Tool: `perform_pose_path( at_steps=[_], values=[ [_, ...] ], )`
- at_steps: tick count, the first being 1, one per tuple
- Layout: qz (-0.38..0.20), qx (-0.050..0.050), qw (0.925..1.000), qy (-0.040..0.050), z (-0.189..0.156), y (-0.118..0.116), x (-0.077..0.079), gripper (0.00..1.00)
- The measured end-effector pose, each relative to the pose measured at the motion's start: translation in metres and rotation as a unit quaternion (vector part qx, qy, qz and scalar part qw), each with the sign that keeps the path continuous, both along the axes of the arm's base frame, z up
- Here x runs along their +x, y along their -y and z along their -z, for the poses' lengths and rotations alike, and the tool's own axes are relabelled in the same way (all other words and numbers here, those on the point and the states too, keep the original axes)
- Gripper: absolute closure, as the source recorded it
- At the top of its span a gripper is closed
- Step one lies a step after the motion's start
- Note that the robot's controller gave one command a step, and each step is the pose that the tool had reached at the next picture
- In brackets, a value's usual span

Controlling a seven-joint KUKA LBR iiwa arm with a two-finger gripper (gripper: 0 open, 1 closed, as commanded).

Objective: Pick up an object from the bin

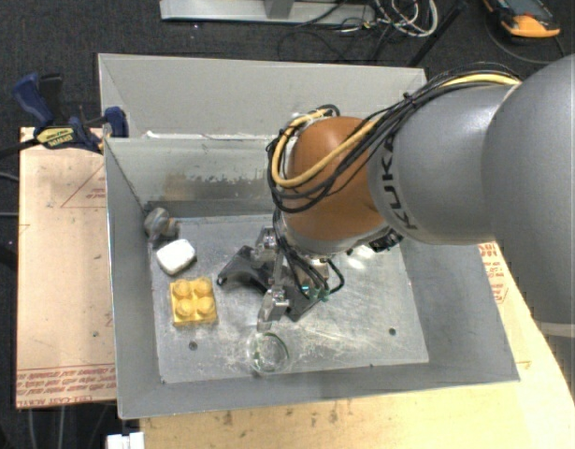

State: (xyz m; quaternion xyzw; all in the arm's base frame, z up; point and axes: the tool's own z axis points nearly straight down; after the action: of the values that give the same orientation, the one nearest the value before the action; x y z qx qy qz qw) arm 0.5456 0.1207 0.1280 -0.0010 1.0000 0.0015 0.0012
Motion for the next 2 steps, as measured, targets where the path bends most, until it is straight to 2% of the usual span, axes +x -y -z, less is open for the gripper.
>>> perform_pose_path(
  at_steps=[1,2],
  values=[
    [0.001,0.0,1.0,0.0001,-0.003,0.001,0.0,0.0],
    [-0.033,0.002,0.9994,0.0062,0.049,0.026,0.076,1.0]
  ],
)
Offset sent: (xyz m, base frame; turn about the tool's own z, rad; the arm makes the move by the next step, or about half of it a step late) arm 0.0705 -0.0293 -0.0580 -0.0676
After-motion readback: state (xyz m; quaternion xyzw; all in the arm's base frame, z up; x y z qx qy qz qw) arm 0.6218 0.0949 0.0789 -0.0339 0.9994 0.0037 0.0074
